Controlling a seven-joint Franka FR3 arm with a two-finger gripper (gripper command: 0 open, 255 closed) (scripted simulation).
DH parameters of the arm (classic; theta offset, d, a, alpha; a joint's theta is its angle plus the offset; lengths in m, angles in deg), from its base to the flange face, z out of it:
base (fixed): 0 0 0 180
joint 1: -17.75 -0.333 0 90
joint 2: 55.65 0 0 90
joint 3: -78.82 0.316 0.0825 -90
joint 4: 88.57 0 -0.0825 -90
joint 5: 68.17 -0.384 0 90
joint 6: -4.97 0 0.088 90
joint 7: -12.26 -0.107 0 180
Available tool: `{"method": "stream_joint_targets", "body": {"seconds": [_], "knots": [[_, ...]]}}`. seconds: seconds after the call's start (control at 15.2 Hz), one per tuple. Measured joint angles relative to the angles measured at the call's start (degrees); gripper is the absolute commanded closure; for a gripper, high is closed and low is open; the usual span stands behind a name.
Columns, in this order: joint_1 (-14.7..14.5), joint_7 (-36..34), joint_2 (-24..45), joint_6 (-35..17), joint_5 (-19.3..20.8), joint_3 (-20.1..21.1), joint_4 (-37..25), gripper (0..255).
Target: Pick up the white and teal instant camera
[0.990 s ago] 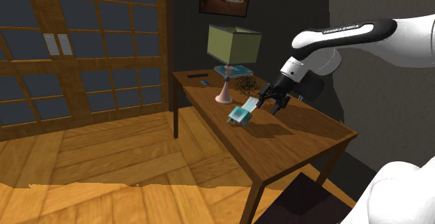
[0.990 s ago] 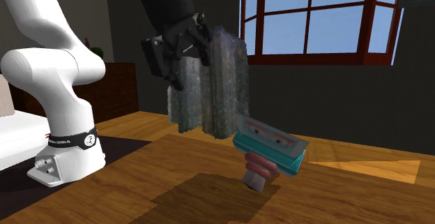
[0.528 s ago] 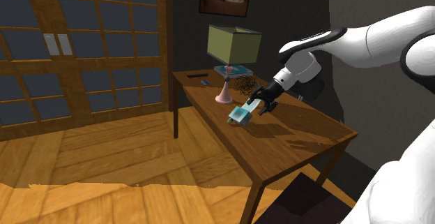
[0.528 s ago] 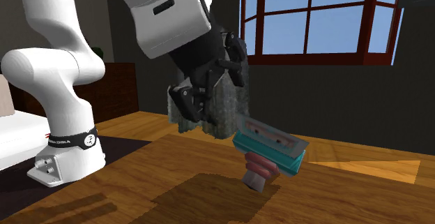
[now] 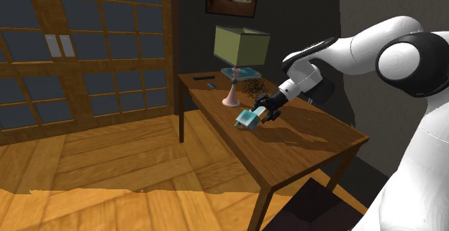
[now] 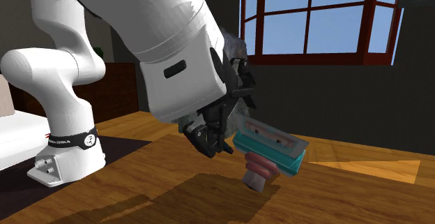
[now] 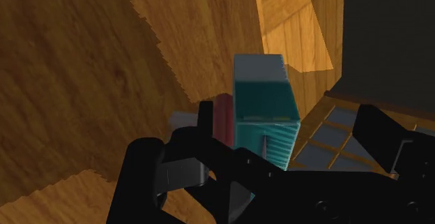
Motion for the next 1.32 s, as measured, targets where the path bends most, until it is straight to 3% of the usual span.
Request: {"method": "stream_joint_targets", "body": {"seconds": [0.13, 0.2, 0.86, 1.32], "knots": [[0.1, 1.1, 0.9, -0.4, -0.8, 0.1, 0.3, 0], [0.2, 1.4, 1.1, -0.5, -1.0, 0.1, 0.4, 255], [0.2, 1.8, 1.2, -0.7, -1.3, 0.1, 0.6, 255], [-0.2, -1.9, -1.8, 0.8, 1.5, -0.2, -0.4, 255]]}}
